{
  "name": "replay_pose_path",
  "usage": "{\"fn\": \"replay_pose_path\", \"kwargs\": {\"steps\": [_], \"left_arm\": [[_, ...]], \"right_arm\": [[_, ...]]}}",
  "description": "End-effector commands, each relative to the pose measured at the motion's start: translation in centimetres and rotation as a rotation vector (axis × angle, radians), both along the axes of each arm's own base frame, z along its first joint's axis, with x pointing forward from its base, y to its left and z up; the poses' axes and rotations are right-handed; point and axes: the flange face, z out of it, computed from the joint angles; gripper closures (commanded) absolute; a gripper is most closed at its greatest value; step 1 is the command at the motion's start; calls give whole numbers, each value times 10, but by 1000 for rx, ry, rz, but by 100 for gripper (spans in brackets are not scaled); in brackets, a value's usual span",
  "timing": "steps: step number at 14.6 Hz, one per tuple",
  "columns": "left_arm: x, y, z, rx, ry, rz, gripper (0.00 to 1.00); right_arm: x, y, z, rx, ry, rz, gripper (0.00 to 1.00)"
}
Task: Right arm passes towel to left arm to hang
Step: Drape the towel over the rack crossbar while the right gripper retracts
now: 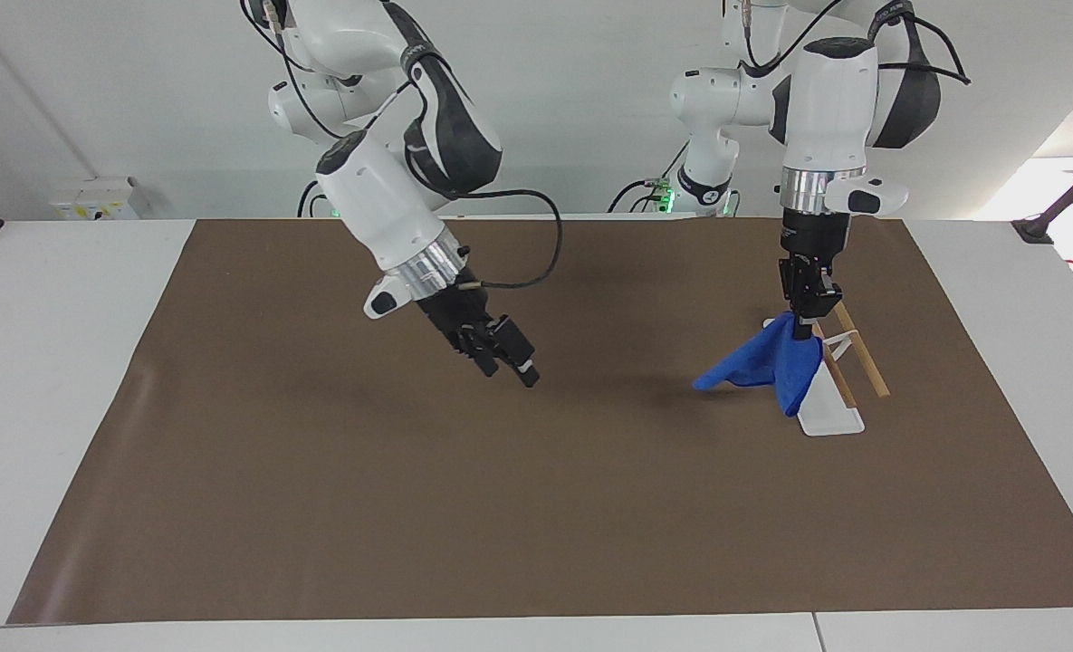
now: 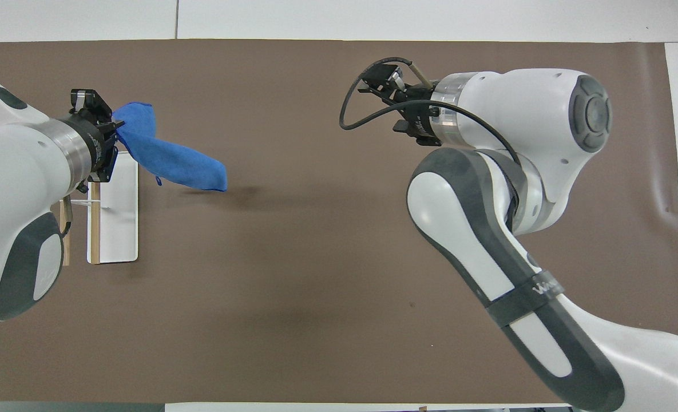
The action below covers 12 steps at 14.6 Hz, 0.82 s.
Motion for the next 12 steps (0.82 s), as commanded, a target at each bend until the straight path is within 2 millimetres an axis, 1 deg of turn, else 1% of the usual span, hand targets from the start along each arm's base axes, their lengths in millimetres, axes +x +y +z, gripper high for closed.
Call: {"fn": "replay_pose_path", "kwargs": {"steps": [1, 3, 4, 5, 6, 7, 9, 10, 11, 12], "left_arm": [[-13, 18, -5, 60, 13, -36, 100], [-20, 34, -14, 66, 3, -34, 100], [-23, 48, -19, 72, 5, -22, 100], [-23, 62, -21, 74, 4, -3, 100], [-23, 77, -22, 81, -3, 7, 100], [-21, 95, -23, 94, -3, 15, 100], [-20, 121, -23, 122, -3, 13, 100], [-20, 129, -23, 128, -7, 15, 100], [-19, 133, -22, 128, -11, 20, 100], [-19, 138, -22, 128, -16, 28, 100]], "right_arm": [[-13, -44, -6, -151, 8, 166, 0], [-15, -76, -13, -236, 62, 259, 0], [-15, -96, -16, -290, 91, 300, 0], [-17, -115, -15, -362, 119, 357, 0], [-20, -128, -14, -428, 156, 403, 0], [-23, -146, -8, -472, 178, 416, 0], [-34, -188, 17, -495, 210, 388, 0], [-41, -197, 37, -517, 192, 417, 0], [-47, -216, 52, -537, 186, 419, 0], [-54, -229, 68, -545, 180, 411, 0]]}}
